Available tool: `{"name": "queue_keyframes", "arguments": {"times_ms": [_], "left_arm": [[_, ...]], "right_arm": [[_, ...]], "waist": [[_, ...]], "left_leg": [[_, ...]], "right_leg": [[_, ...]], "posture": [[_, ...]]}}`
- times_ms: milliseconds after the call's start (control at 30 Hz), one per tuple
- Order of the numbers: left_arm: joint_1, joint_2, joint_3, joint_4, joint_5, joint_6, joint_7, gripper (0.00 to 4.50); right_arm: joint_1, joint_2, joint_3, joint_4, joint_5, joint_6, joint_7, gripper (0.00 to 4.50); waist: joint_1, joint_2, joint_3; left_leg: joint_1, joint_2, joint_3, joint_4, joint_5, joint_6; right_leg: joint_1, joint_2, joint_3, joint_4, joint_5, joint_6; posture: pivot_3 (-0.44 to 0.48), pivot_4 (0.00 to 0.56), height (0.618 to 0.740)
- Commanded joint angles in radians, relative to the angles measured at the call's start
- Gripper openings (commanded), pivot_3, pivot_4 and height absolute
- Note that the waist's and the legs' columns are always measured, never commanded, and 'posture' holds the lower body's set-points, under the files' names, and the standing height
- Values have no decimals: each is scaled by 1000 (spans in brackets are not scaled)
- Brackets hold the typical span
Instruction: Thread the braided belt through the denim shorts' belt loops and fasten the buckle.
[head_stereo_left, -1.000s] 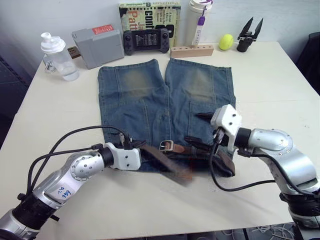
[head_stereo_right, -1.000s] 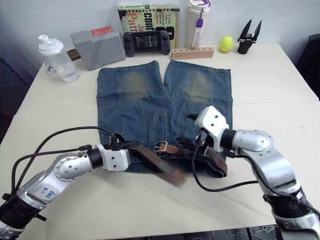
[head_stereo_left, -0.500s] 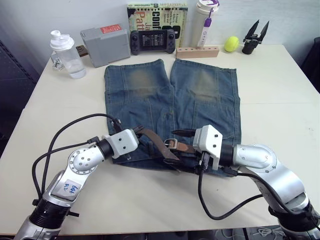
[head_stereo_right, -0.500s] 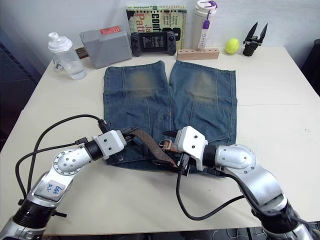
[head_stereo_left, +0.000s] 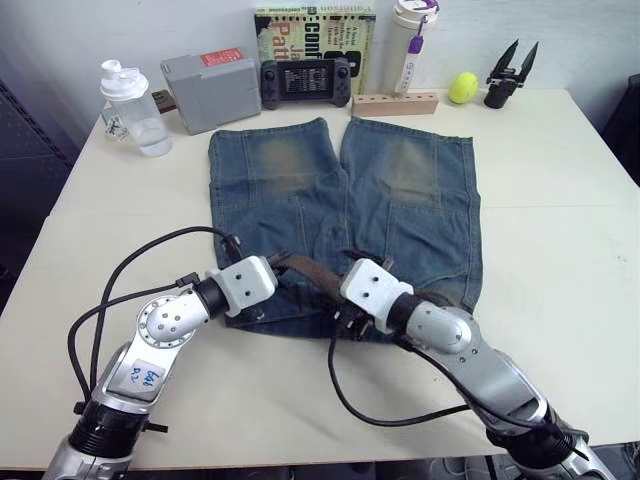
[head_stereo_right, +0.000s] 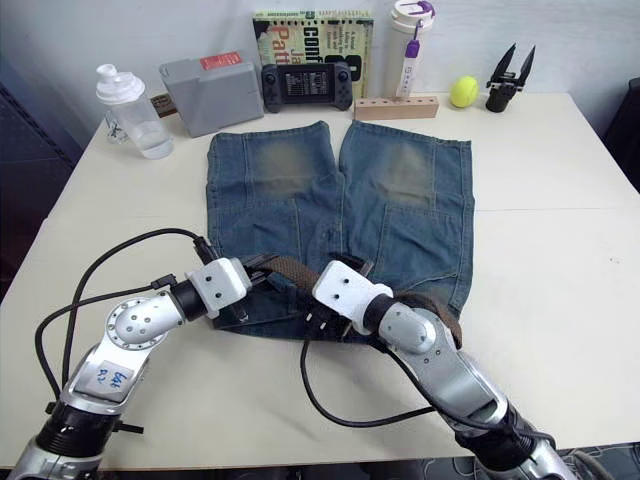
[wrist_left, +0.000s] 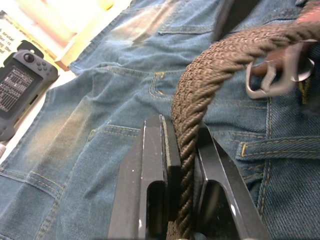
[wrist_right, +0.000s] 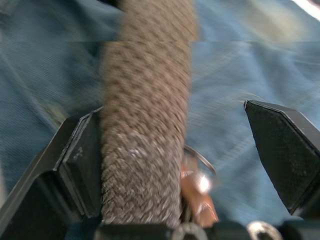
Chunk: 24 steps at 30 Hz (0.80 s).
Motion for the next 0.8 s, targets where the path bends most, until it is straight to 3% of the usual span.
{"name": "queue_keyframes", "arguments": {"times_ms": [33,267,800], "left_arm": [[20,-5,38,-22,-29,-57,-21,395],[30,-8,47,2,-26,-103,-40,395],[32,-19,54,30,-10,-105,-35,395]], "right_arm": [[40,14,-32,-69,-116,-36,-93,4500],[95,18,-28,-95,-252,-157,-148,4500],[213,-41,-102,-115,-384,-327,-58,4500]], "waist": [[-2,0,0],[-1,0,0],[-1,0,0]], "left_leg": [[0,0,0,0,0,0],[0,0,0,0,0,0],[0,0,1,0,0,0]], "right_leg": [[0,0,0,0,0,0],[0,0,0,0,0,0],[0,1,1,1,0,0]], "posture": [[0,150,726],[0,150,726],[0,150,726]]}}
